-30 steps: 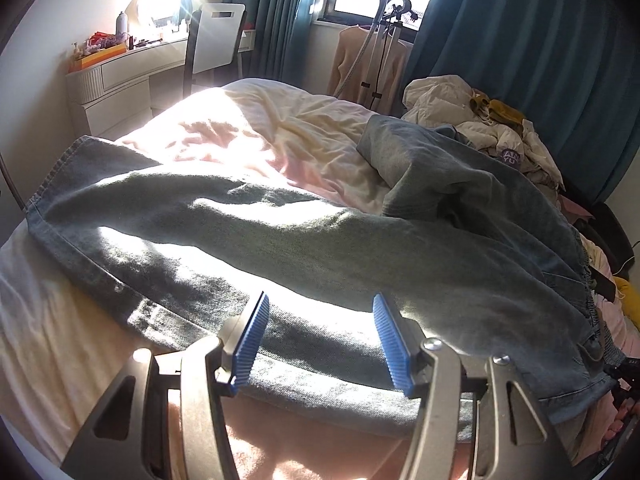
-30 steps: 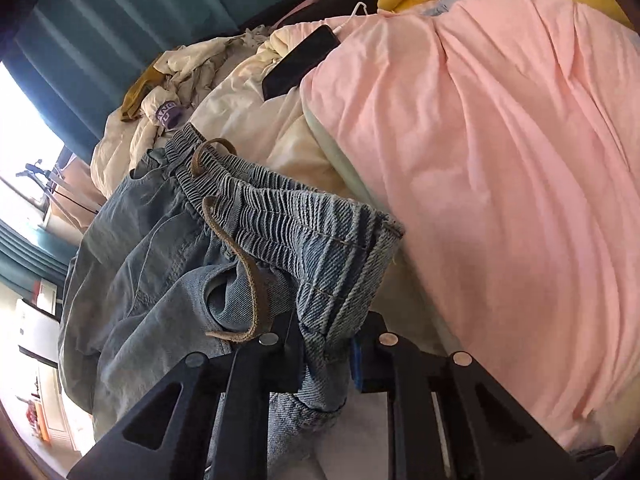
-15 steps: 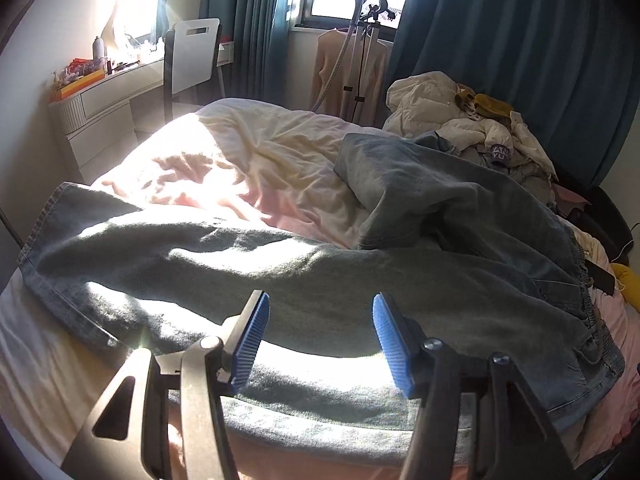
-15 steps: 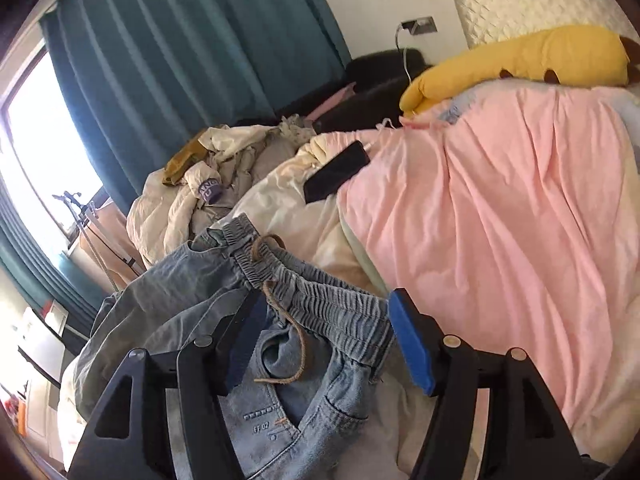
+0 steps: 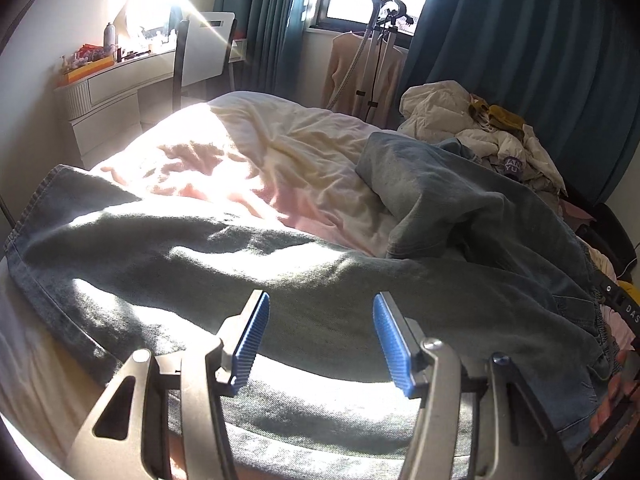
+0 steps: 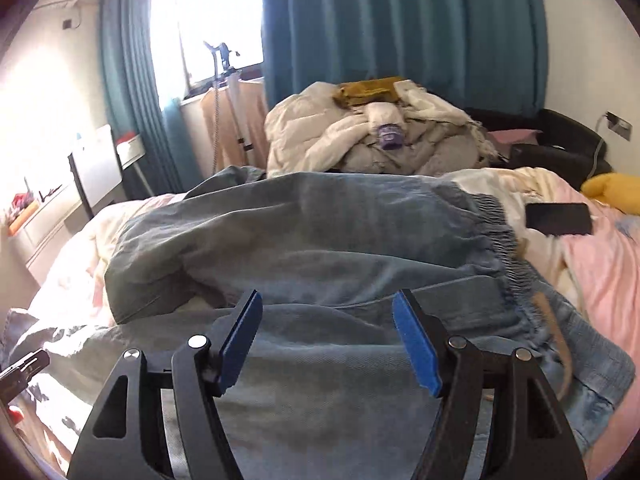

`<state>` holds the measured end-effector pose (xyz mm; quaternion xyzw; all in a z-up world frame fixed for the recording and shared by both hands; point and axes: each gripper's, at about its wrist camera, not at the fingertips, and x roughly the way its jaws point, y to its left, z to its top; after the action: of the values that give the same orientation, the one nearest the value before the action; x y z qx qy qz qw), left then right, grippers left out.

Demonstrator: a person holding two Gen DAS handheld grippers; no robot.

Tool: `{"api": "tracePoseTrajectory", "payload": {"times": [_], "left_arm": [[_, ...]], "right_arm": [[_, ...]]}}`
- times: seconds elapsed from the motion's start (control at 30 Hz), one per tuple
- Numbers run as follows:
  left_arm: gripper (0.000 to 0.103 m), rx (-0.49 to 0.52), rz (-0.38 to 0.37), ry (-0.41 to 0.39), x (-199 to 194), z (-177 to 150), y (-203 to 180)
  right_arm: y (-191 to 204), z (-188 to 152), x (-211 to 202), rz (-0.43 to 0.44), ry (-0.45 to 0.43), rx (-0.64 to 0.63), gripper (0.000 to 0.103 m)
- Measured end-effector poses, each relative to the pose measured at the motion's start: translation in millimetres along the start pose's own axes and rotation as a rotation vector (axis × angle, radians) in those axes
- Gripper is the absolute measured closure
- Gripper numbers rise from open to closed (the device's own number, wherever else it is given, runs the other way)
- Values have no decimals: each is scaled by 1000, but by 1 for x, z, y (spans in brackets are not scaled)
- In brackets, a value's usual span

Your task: Fold clothes

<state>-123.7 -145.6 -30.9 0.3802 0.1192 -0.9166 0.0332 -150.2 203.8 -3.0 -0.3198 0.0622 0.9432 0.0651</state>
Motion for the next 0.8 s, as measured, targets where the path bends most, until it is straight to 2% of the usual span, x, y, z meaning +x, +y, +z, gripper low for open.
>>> {"api": "tracePoseTrajectory", "payload": {"times": [0.17,0.27,0.37,0.47,0.53,0.67,0.8], "left_arm": [[47,-97,-32,16,17,5,21],[47,-108,-13,19,26,5,25],[47,-133,-24,34,35,4,31],[47,-155,-34,37,41,4,35],[47,-165,-36,35,44,4,37],[47,-176,-49,58,54,2,41],[47,-173,-51,64,59,0,41]], "right_arm": [[80,13,59,93,27,-135,34],[130,28,91,146,31,-204,34],[180,42,119,219,37,-269,34],[220,51,147,268,73,-291,29],[240,52,169,260,109,-293,28],[264,45,212,181,173,-329,26],[278,36,228,85,198,-415,28]]}}
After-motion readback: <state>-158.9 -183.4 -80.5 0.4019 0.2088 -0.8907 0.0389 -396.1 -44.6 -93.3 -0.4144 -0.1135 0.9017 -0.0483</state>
